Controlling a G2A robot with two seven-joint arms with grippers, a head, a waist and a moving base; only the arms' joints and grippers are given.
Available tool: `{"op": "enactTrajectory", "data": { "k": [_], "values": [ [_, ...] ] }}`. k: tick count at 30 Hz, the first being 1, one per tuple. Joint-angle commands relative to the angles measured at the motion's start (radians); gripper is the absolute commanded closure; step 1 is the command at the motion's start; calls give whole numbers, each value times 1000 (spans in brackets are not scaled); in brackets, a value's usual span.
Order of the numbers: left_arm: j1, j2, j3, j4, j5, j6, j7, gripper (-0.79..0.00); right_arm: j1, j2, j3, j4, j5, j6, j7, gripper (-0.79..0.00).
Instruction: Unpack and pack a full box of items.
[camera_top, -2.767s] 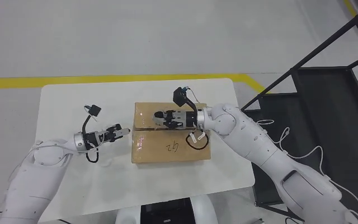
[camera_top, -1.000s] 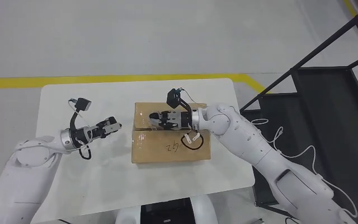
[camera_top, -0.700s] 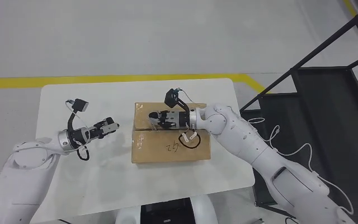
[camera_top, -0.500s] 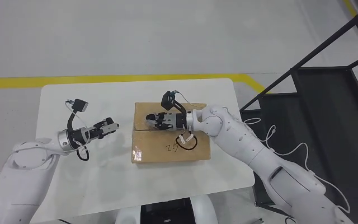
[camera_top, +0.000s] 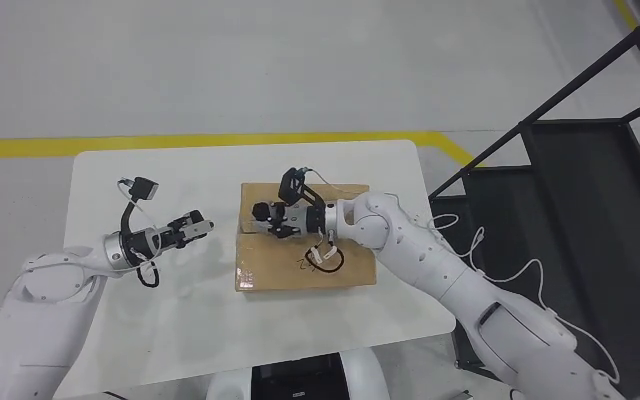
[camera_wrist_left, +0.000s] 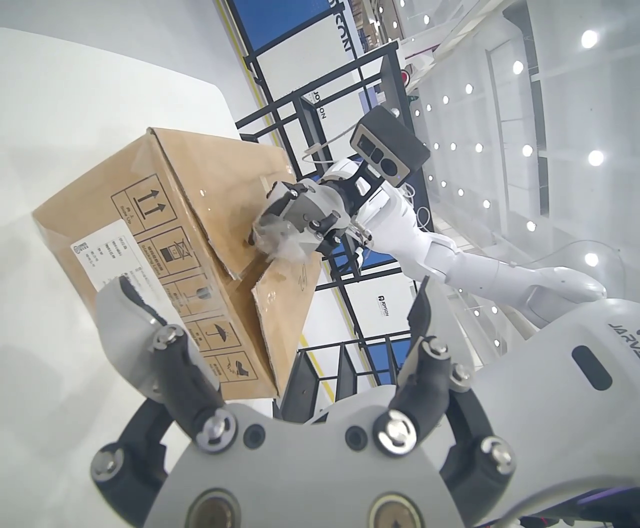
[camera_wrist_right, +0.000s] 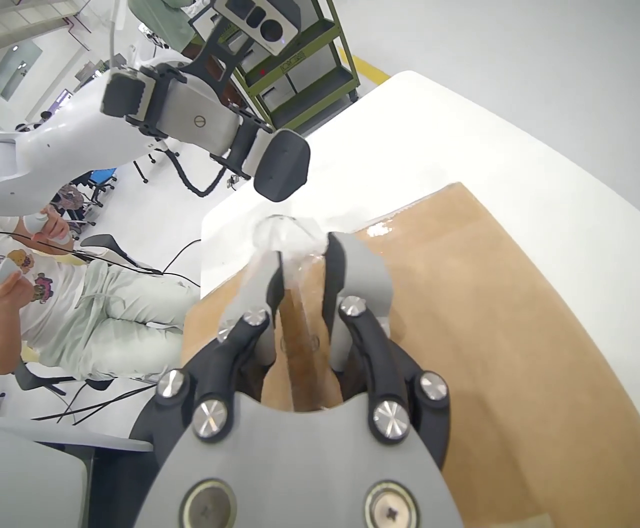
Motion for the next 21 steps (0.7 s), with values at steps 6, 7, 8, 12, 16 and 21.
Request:
{"op": "enactTrajectory", "data": {
  "k": [6, 7, 8, 12, 16, 21],
  "values": [
    [1, 0, 4, 2, 0, -2, 3, -785, -15, 8, 44, -87, -35, 2, -9, -785],
    [2, 0, 4, 2, 0, -3, 3, -785, -15, 9, 49, -99, -46, 6, -8, -785],
    [3, 0, 4, 2, 0, -4, 3, -785, -15, 9, 54, -109, -61, 15, -8, -785],
    [6, 0, 3, 2, -1, -4, 6, -785, -18, 5, 57, -131, -88, 42, -13, -785],
    [10, 1, 2, 4, -2, -6, 4, -785, -9, -1, 59, -137, -131, 70, -28, -785],
    [9, 0, 6, 9, -4, -5, 2, -785, 9, -13, 54, -138, -228, 143, -58, -785]
  ]
}}
